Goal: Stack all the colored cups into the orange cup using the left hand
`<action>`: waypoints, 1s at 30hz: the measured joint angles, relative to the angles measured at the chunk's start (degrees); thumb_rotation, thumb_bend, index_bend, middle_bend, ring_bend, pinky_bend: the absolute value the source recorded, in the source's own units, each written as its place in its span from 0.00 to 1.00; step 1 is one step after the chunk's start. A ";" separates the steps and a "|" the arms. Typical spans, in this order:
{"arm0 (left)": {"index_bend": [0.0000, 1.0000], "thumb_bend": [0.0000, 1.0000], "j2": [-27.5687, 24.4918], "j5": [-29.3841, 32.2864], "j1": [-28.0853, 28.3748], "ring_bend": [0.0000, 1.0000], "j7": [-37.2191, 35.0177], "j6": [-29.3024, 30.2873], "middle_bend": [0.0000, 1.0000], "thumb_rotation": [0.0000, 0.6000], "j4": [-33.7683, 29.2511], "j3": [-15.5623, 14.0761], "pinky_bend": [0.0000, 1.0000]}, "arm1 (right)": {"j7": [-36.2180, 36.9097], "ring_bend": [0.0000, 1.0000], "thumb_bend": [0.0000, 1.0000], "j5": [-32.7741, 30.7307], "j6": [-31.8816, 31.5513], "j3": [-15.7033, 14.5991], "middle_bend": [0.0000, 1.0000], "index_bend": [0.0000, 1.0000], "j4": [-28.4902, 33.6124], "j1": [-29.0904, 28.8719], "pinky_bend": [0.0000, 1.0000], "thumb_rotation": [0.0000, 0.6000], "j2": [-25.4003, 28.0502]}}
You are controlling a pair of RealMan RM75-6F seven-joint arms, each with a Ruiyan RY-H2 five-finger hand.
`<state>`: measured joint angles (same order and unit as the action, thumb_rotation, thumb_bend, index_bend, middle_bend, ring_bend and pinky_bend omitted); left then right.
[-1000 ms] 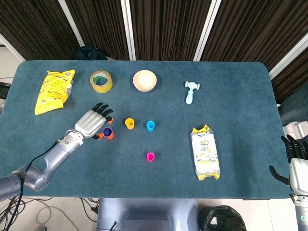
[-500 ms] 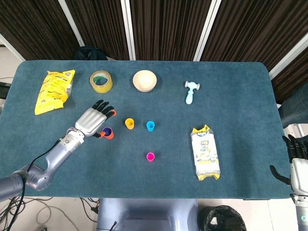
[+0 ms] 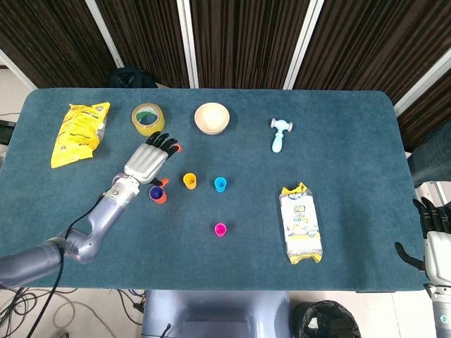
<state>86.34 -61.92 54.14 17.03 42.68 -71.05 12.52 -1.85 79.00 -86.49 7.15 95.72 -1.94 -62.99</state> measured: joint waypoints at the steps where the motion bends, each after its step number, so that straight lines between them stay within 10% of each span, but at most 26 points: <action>1: 0.23 0.17 0.79 0.72 0.48 0.00 0.38 -0.55 0.12 1.00 0.73 0.18 0.00 | 0.06 0.12 0.32 -0.03 -0.01 0.03 0.08 0.10 0.00 0.01 0.04 1.00 0.03; 30: 0.40 0.23 13.56 2.53 5.26 0.00 1.93 -3.77 0.15 1.00 13.75 -0.95 0.00 | 1.42 0.12 0.32 -0.77 -0.20 0.63 0.08 0.10 0.15 0.29 0.04 1.00 0.65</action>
<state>99.91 -59.40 59.39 18.96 38.91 -57.30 11.57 -0.43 78.24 -86.69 7.78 95.87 -1.65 -62.34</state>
